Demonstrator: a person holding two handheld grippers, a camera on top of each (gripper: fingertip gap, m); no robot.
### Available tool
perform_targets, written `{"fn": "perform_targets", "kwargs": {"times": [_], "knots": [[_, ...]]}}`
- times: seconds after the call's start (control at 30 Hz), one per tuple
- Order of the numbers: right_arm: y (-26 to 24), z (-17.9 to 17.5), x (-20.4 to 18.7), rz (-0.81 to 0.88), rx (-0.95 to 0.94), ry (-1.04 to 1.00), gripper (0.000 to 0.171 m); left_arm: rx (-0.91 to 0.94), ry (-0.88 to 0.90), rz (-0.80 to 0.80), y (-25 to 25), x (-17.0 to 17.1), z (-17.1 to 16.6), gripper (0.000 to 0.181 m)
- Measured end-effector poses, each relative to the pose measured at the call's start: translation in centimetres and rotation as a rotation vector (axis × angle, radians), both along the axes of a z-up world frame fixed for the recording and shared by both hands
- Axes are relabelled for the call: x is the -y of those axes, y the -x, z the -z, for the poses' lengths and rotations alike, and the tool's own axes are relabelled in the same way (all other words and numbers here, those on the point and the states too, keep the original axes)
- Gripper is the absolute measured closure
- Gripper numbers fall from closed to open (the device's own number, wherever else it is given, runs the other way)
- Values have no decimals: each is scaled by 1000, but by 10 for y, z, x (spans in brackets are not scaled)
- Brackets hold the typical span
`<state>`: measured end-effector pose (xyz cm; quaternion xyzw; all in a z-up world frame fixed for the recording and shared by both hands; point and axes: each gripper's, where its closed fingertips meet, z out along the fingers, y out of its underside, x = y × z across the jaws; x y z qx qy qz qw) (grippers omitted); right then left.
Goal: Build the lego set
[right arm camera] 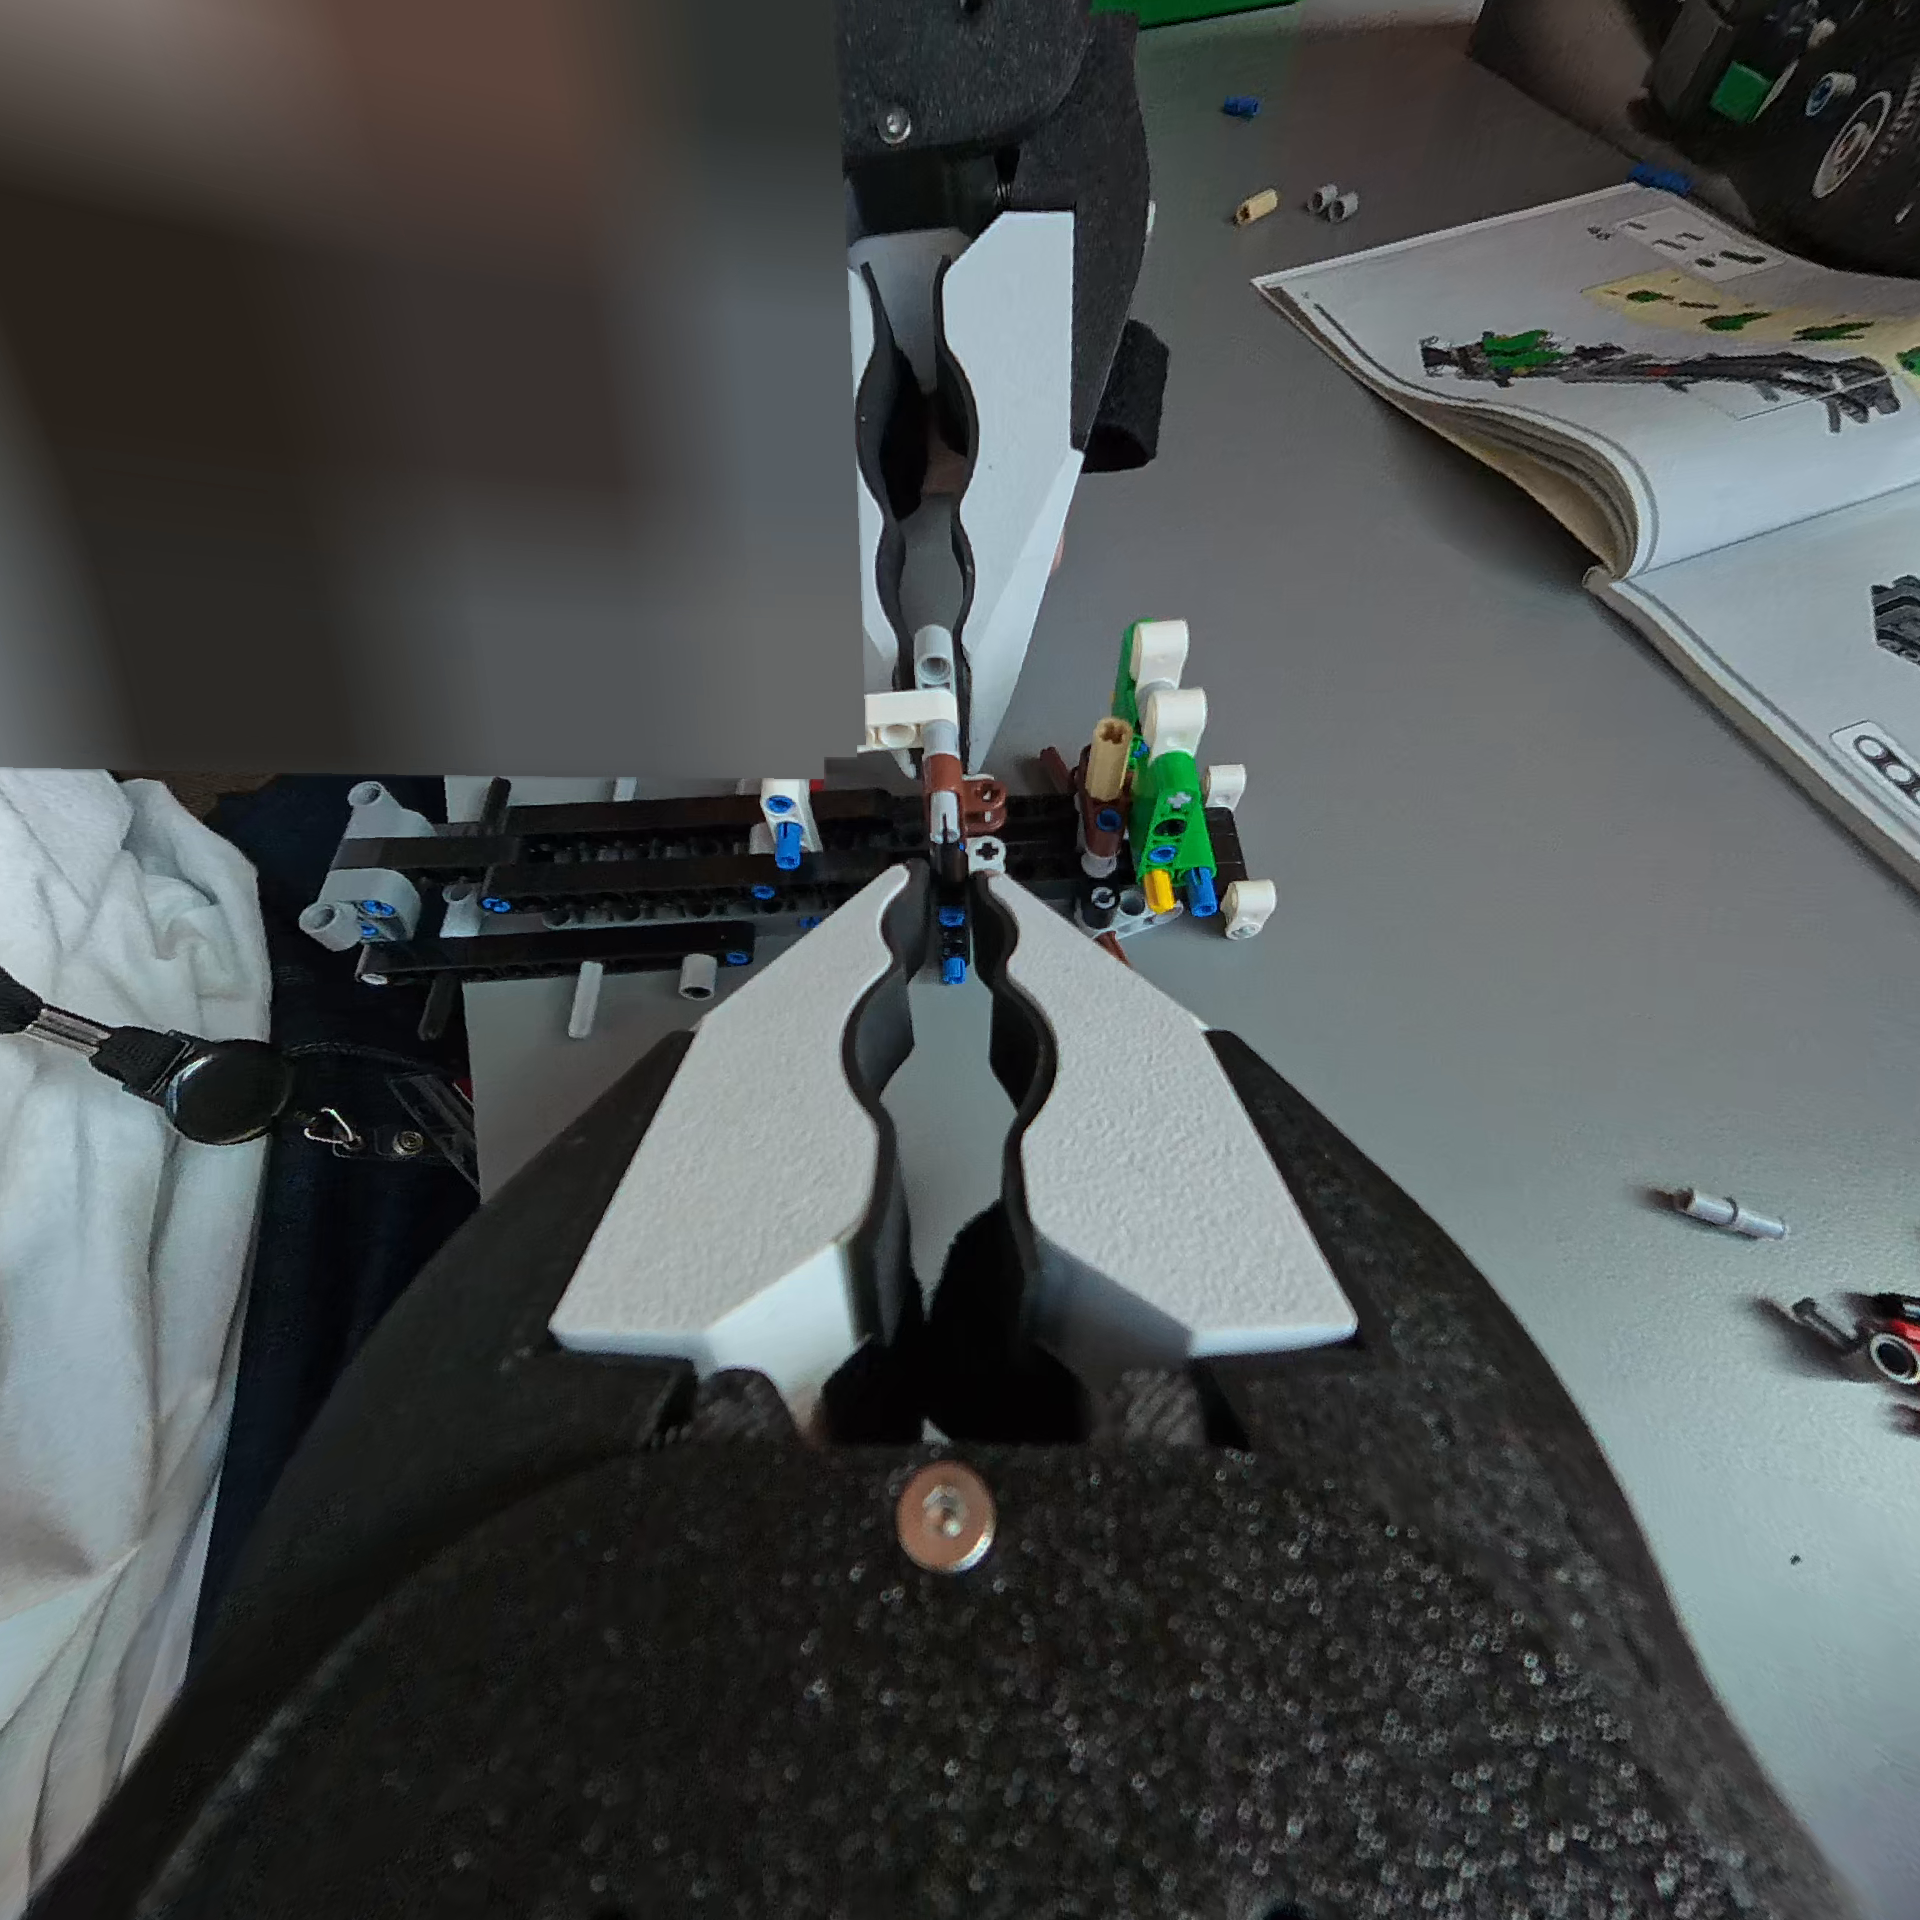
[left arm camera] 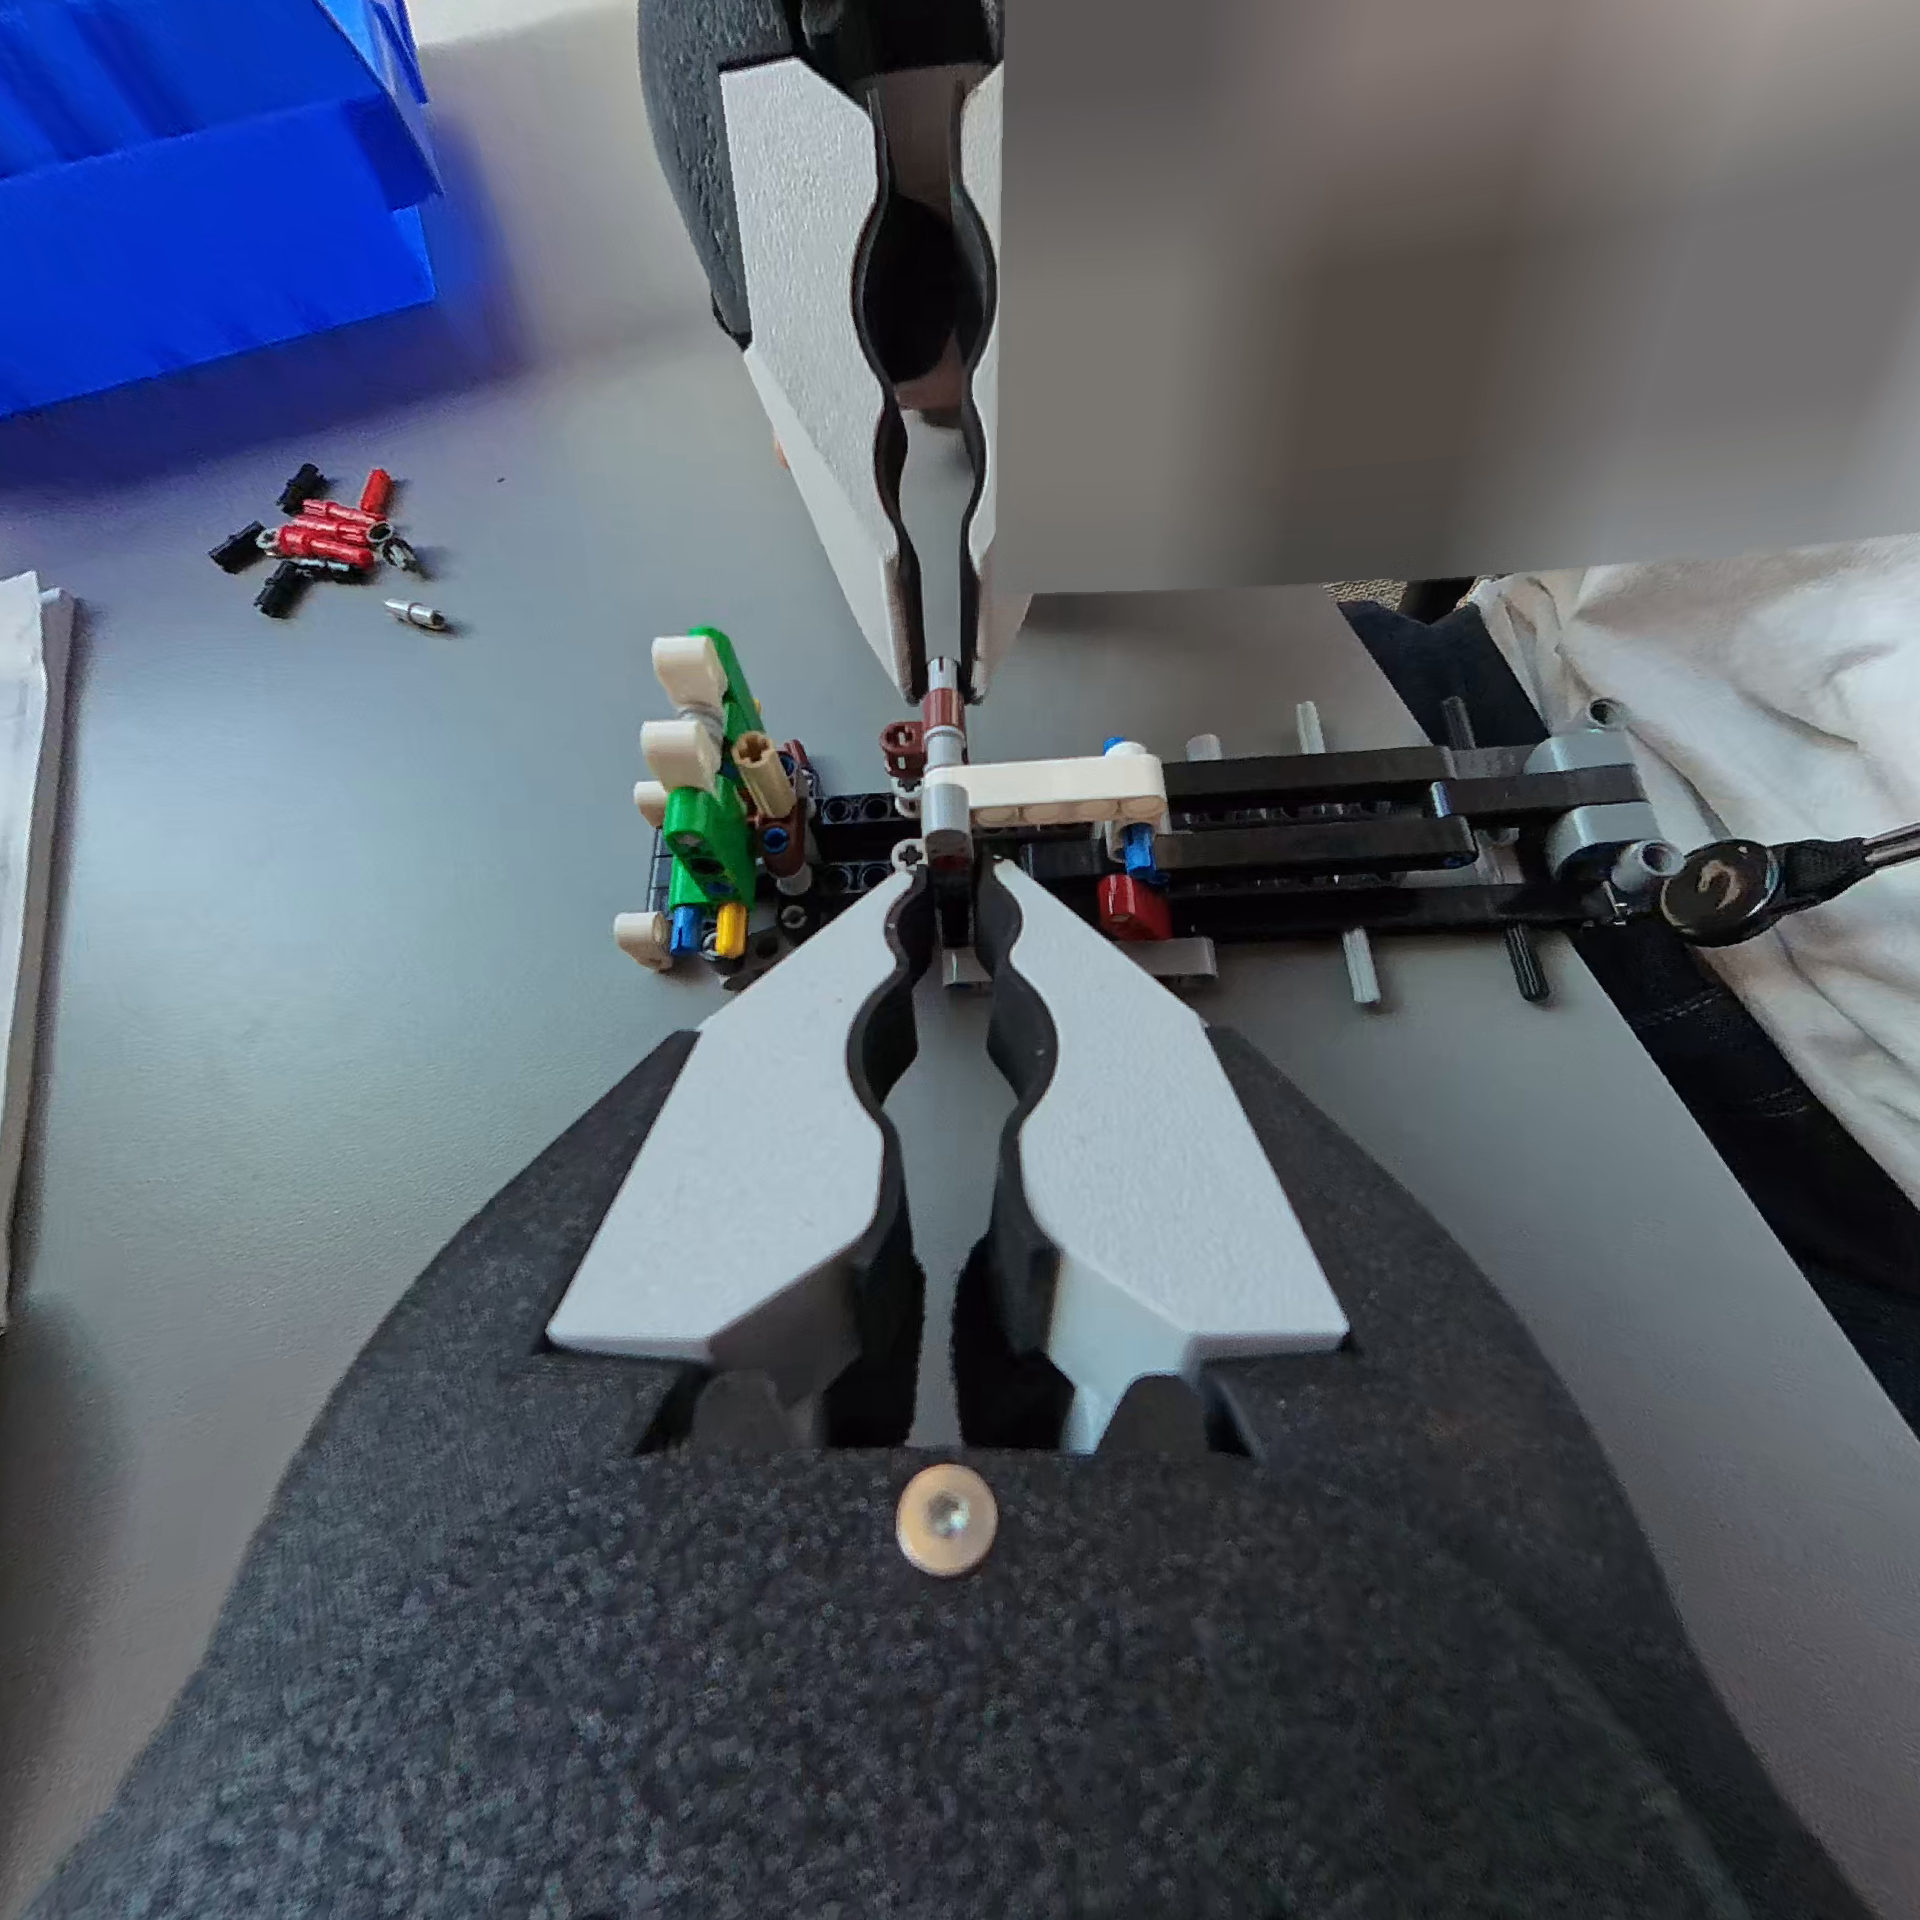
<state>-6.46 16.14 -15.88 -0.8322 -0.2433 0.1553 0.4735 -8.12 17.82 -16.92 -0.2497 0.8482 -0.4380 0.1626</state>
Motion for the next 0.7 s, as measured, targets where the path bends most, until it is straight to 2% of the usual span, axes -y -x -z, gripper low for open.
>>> {"fn": "perform_targets", "kwargs": {"times": [0.3, 0.4, 0.43, 0.53, 0.7], "knots": [[-3, 1, 1, -1, -20, 18, 165, -10, 7, -25, -3, 1, 0, 176], [-3, 1, 1, 1, -11, 12, 165, -25, -100, -36, 2, -12, 5, 170], [-3, 0, 1, 1, -10, 11, 165, -19, -113, -47, 4, -17, -1, 162], [-4, 0, 0, 6, -11, 11, 165, -10, -72, -62, 3, -18, -32, 163], [-4, 0, -2, 12, 14, -6, 164, -105, -251, -6, -6, 0, -30, 162]]}}
